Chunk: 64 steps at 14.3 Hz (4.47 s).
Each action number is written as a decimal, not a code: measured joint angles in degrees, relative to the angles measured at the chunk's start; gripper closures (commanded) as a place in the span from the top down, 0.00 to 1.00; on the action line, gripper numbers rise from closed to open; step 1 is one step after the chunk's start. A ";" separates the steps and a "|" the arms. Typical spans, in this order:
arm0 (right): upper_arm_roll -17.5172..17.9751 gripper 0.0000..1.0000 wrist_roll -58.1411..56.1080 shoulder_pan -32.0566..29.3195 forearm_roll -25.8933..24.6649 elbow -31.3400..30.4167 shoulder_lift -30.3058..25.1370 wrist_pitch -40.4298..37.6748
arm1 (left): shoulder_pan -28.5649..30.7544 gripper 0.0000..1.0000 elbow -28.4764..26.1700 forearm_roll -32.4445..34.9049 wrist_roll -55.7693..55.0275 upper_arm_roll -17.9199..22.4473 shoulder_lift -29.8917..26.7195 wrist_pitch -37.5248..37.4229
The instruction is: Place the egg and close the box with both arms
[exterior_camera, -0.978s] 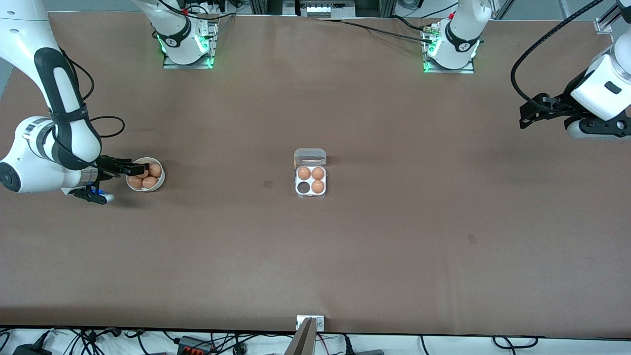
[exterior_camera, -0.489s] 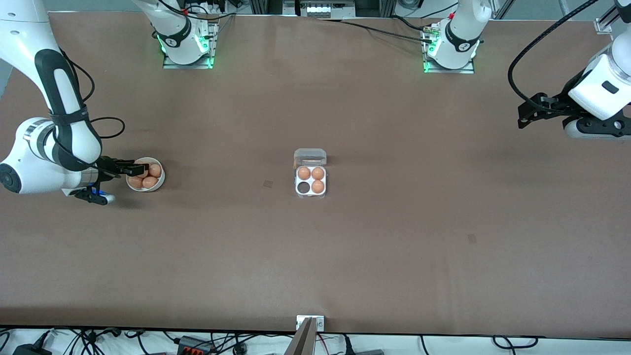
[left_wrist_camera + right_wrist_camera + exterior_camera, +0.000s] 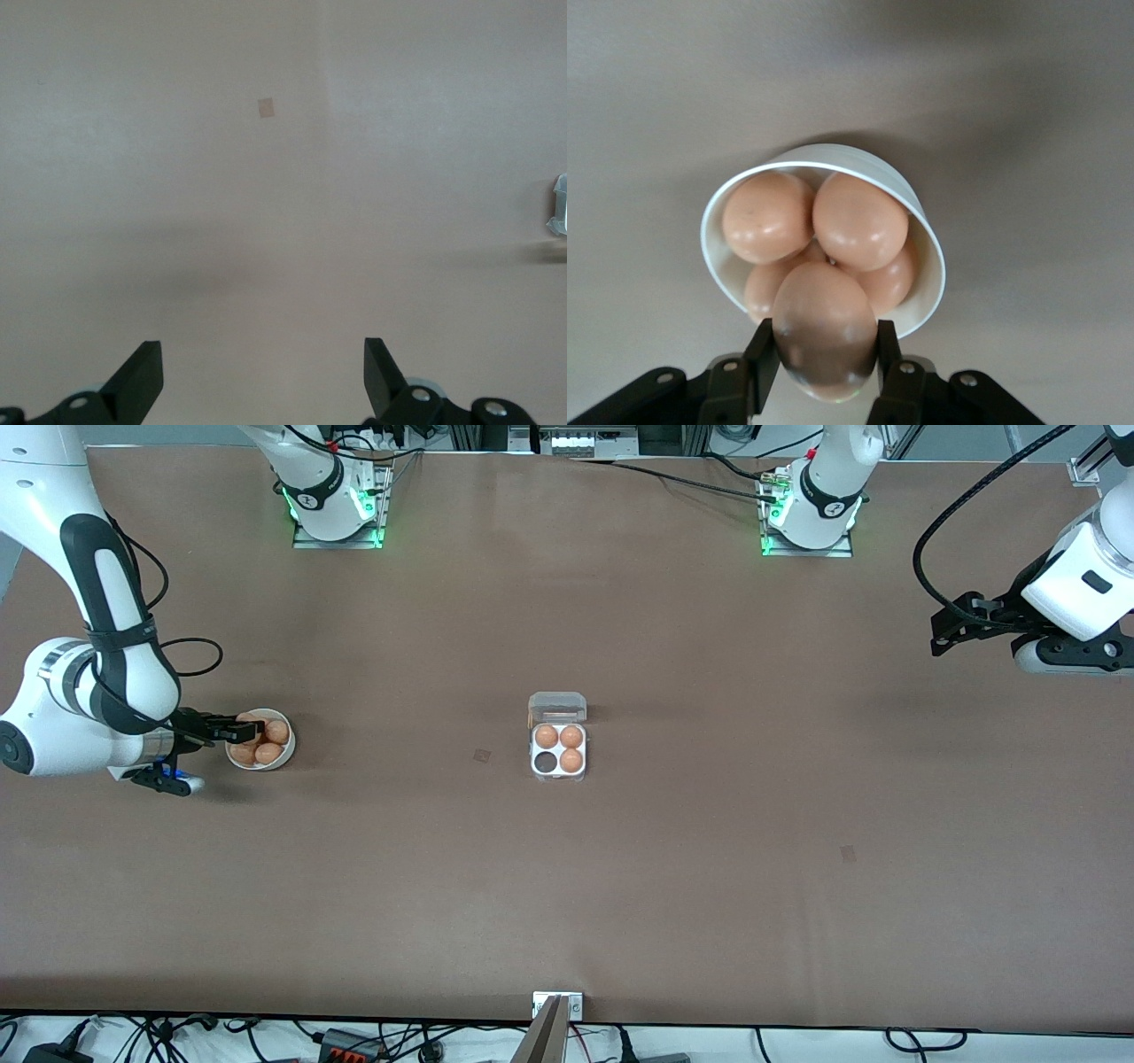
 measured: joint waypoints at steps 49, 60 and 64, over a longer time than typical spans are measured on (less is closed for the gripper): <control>4.92 1.00 30.29 43.47 0.45 32.81 19.16 7.49 | -0.04 1.00 0.02 0.00 0.00 -0.10 -0.01 0.00; -11.62 1.00 22.57 38.49 -2.17 37.82 -0.49 -15.38 | 0.57 1.00 -0.10 -2.79 0.03 0.21 0.45 -0.99; -12.36 1.00 16.25 31.39 -2.20 37.77 -2.78 -16.95 | 0.55 0.84 -0.33 -2.79 0.03 0.16 1.72 -2.57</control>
